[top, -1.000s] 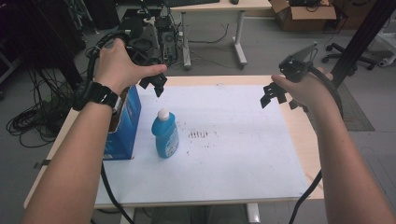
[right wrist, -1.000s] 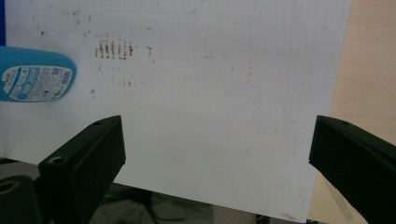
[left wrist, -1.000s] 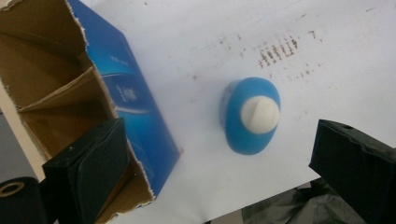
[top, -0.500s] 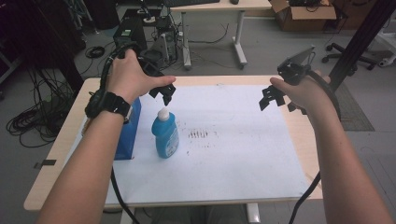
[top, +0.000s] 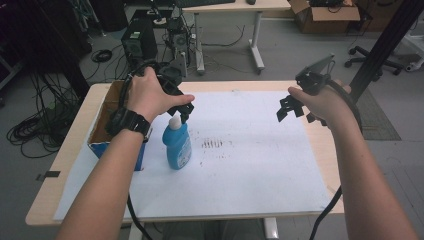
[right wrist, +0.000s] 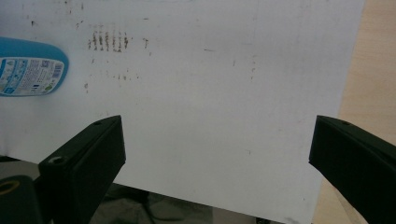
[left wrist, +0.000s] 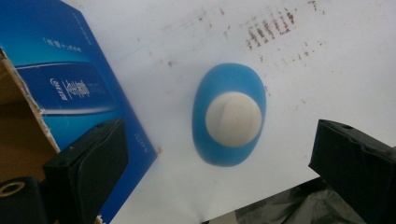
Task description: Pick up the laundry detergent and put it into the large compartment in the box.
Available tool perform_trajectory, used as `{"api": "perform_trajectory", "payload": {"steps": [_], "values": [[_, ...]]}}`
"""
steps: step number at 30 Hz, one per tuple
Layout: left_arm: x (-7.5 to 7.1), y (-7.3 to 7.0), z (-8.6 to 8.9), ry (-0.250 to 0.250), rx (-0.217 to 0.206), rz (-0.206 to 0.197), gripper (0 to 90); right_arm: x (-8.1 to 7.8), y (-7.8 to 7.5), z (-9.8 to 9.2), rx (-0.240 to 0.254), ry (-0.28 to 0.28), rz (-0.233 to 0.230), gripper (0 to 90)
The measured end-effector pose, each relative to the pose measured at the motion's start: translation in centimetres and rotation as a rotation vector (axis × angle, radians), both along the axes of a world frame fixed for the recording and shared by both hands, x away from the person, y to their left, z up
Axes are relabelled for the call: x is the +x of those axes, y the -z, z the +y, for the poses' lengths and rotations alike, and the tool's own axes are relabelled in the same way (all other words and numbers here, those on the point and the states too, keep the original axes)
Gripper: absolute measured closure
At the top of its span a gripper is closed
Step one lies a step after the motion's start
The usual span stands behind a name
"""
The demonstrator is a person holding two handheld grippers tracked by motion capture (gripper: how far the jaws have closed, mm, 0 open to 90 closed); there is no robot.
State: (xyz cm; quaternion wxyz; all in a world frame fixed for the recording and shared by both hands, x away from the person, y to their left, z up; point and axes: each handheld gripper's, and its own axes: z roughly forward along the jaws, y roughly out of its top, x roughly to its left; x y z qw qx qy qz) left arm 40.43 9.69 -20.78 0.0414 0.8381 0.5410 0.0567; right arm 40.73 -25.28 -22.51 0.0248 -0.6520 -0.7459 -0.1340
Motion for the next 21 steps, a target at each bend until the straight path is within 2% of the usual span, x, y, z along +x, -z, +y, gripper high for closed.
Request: {"api": "perform_trajectory", "payload": {"steps": [9, 21], "values": [[0.3, 2.1, -0.6, -0.002, 0.013, 0.027, 4.6, 0.1, 0.7, -0.2, 0.006, 0.003, 0.006, 3.8], [0.5, 4.1, -1.3, 0.004, 0.043, 0.046, 4.6, 0.1, 1.5, -0.5, 0.007, 0.001, 0.016, 3.8]]}}
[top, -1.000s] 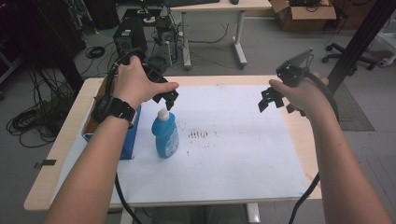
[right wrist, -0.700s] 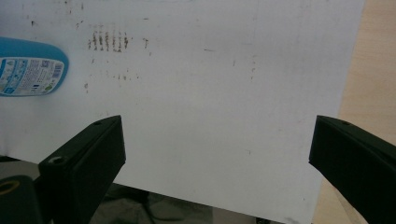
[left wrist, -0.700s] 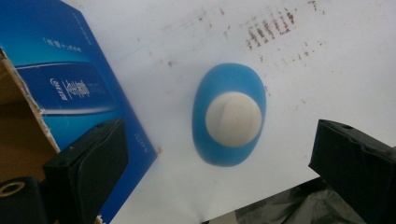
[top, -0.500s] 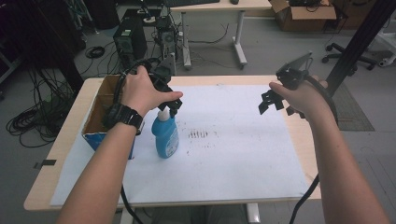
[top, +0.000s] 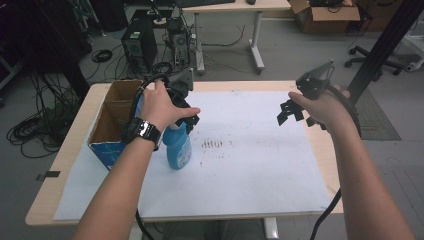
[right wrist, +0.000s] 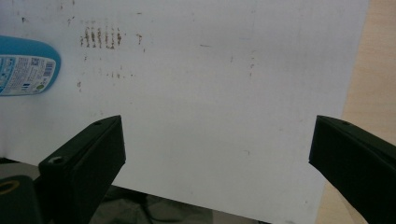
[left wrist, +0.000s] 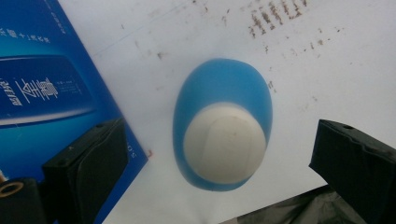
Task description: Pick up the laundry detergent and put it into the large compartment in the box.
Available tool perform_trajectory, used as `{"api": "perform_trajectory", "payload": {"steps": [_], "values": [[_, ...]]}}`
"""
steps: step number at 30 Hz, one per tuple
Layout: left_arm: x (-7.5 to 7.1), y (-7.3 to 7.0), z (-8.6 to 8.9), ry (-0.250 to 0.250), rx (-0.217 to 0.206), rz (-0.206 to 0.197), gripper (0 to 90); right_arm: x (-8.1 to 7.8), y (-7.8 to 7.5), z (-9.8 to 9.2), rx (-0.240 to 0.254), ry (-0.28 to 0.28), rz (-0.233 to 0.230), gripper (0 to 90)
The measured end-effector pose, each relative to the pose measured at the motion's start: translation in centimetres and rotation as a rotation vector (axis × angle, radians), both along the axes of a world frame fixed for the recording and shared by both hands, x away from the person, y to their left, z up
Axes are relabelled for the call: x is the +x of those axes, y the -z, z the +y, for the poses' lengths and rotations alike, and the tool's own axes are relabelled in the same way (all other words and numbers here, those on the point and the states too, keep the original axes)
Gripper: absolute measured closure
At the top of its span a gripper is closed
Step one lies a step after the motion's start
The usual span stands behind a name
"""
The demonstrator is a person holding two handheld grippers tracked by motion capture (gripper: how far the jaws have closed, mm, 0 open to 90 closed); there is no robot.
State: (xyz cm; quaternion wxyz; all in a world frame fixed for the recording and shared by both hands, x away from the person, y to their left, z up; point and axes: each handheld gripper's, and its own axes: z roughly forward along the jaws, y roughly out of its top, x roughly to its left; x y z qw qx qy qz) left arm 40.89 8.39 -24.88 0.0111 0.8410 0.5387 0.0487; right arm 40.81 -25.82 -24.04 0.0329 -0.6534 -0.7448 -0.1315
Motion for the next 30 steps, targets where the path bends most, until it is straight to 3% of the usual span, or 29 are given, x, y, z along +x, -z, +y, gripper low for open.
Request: {"api": "perform_trajectory", "payload": {"steps": [20, 30], "values": [[0.0, 3.1, -0.5, 0.003, 0.021, 0.031, 4.7, 0.0, 1.0, -0.1, 0.003, 0.0, 0.005, 3.8], [0.1, 3.5, -0.5, -0.001, 0.028, 0.024, 6.8, 0.0, 1.2, -0.3, 0.006, 0.004, 0.003, 3.8]]}}
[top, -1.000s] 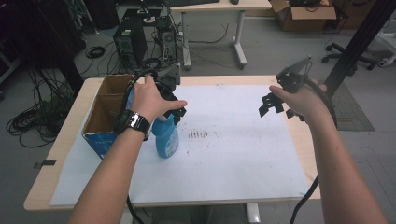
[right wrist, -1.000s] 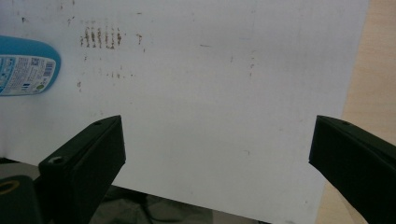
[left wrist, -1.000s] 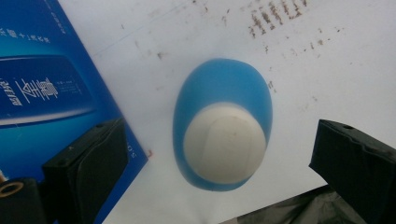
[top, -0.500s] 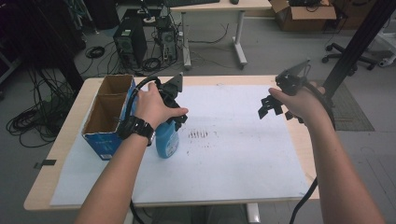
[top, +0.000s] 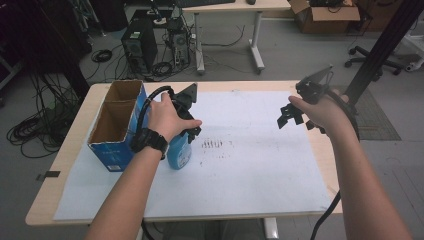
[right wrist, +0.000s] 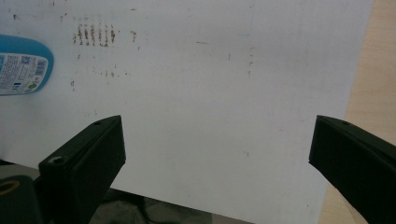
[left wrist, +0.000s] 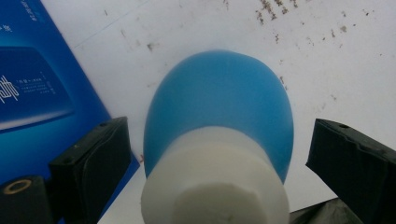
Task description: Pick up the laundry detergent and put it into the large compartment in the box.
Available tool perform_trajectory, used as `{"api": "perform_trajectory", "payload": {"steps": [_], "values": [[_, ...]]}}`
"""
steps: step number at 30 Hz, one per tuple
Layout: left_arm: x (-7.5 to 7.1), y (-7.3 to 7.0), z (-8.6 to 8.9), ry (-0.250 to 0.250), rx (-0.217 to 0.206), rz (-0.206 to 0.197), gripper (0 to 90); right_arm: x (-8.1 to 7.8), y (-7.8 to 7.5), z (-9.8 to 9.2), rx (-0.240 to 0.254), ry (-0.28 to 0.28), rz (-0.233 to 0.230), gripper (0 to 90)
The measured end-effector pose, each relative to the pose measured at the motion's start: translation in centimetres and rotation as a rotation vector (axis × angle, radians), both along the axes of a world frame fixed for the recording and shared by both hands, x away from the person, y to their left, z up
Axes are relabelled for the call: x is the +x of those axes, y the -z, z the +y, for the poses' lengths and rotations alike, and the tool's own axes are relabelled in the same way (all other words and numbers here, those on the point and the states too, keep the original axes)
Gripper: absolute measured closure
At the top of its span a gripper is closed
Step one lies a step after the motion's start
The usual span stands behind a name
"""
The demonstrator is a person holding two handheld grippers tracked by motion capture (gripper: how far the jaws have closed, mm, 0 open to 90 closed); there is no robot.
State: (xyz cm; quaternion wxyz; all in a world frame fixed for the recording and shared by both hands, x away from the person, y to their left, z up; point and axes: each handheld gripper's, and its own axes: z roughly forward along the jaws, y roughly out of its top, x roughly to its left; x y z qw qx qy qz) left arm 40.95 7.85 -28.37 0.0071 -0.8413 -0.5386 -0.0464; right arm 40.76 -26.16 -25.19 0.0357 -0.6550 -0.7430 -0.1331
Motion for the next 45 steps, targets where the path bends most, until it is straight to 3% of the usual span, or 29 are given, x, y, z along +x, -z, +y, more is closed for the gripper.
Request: {"api": "perform_trajectory", "payload": {"steps": [45], "values": [[0.39, 1.02, 0.06, 0.0, -0.012, 0.025, 23.6, 0.22, 0.81, 0.12, -0.001, -0.004, 0.016, 3.8]]}}
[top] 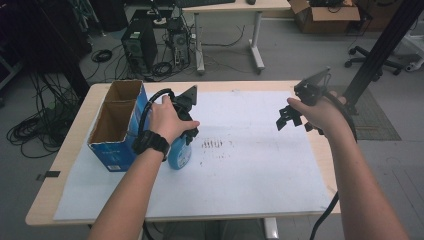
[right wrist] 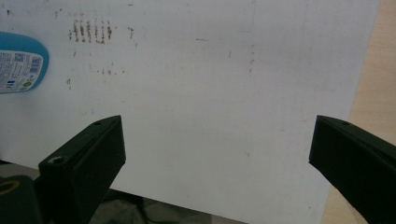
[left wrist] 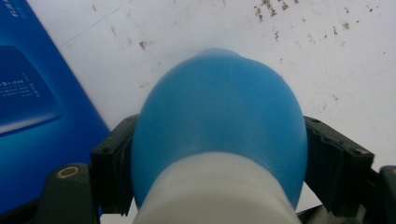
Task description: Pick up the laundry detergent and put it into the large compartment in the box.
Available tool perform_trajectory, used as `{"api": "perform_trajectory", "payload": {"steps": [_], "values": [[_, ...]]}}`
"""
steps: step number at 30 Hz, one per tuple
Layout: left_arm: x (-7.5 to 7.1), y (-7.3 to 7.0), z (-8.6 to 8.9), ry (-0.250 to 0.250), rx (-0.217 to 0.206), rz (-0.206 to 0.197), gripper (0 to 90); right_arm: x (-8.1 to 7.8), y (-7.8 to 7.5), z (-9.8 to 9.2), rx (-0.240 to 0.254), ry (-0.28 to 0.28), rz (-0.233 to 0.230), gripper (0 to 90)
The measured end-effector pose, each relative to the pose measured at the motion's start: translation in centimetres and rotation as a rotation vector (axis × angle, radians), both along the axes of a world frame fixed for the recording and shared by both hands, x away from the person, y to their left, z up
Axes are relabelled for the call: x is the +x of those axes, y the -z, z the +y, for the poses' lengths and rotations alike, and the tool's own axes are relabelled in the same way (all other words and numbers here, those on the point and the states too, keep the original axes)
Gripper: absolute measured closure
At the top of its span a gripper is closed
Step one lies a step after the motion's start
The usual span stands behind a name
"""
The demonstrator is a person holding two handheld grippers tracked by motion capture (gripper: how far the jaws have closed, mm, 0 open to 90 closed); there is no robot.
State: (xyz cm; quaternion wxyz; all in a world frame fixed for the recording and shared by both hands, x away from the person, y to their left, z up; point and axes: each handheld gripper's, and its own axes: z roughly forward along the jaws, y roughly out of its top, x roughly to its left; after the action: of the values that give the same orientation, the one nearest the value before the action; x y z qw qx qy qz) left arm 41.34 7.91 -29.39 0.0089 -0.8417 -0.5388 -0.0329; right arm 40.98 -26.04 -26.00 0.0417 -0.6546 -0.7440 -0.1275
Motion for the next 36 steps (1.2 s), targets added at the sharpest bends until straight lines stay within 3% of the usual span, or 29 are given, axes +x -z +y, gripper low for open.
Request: {"api": "perform_trajectory", "payload": {"steps": [36], "values": [[0.35, -0.15, 0.55, -0.003, -0.016, -0.003, 35.4, 0.19, 0.18, 0.34, 0.0, -0.011, 0.007, 3.8]]}}
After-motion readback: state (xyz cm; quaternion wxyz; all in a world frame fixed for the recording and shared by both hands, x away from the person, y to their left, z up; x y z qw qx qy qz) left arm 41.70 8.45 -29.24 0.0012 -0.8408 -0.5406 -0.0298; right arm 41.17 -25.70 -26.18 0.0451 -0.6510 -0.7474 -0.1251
